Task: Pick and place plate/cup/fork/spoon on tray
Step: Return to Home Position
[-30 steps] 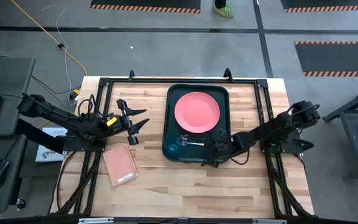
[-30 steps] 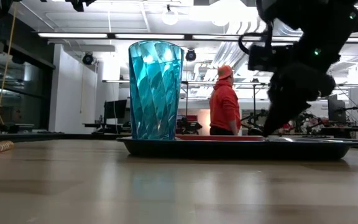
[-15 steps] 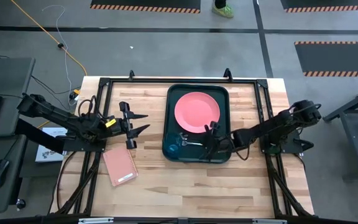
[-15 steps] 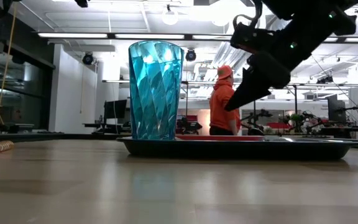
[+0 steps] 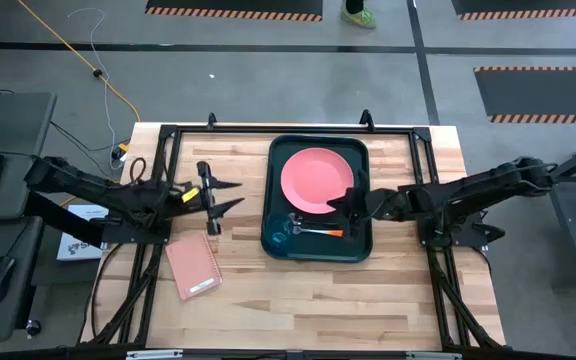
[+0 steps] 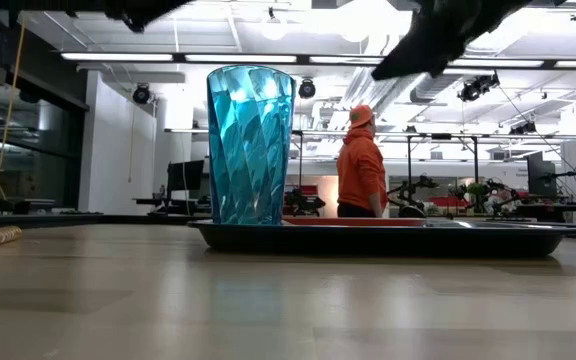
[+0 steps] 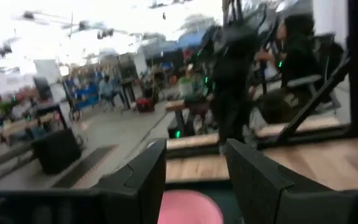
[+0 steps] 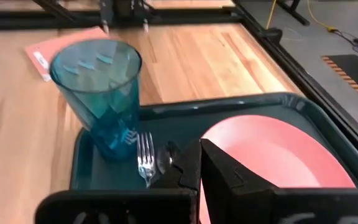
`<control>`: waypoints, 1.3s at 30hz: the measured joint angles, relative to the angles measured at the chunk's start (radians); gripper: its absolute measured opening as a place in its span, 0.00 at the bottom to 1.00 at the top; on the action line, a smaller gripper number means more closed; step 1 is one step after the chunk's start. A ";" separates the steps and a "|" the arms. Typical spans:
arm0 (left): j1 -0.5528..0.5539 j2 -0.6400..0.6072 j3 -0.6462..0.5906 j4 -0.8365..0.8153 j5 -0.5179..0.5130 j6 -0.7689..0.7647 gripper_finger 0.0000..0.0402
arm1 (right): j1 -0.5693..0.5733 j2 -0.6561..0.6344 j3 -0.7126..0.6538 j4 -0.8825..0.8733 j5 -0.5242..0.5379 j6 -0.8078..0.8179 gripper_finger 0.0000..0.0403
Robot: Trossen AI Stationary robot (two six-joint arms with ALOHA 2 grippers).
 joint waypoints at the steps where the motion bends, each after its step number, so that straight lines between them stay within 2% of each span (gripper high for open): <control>1: 0.033 -0.022 0.000 -0.043 0.027 -0.015 0.39 | 0.000 -0.010 0.000 0.001 -0.003 -0.005 0.00; 10: 0.422 -0.276 0.000 -0.285 0.462 -0.227 0.39 | -0.013 -0.017 0.000 0.000 -0.061 -0.015 0.00; 12: 0.473 -0.311 0.000 -0.315 0.540 -0.263 0.39 | -0.019 -0.017 0.000 0.000 -0.068 -0.015 0.00; 14: 0.498 -0.339 0.000 -0.349 0.576 -0.315 0.39 | -0.024 -0.017 0.000 -0.001 -0.069 -0.015 0.00; 17: 0.494 -0.368 -0.003 -0.404 0.579 -0.373 0.39 | -0.024 -0.017 0.000 -0.014 -0.070 -0.022 0.00; 22: 0.447 -0.416 -0.084 -0.369 0.571 -0.385 0.39 | -0.024 -0.017 0.000 -0.031 -0.075 -0.024 0.00; 31: 0.403 -0.536 -0.223 -0.315 0.463 -0.459 0.37 | -0.024 -0.017 0.000 -0.053 -0.085 -0.007 0.00; 35: 0.322 -0.539 -0.237 -0.310 0.420 -0.456 0.29 | -0.024 -0.017 0.000 -0.053 -0.084 -0.007 0.00; 39: 0.208 -0.535 -0.237 -0.308 0.340 -0.385 0.13 | -0.024 -0.017 0.000 -0.052 -0.080 -0.004 0.00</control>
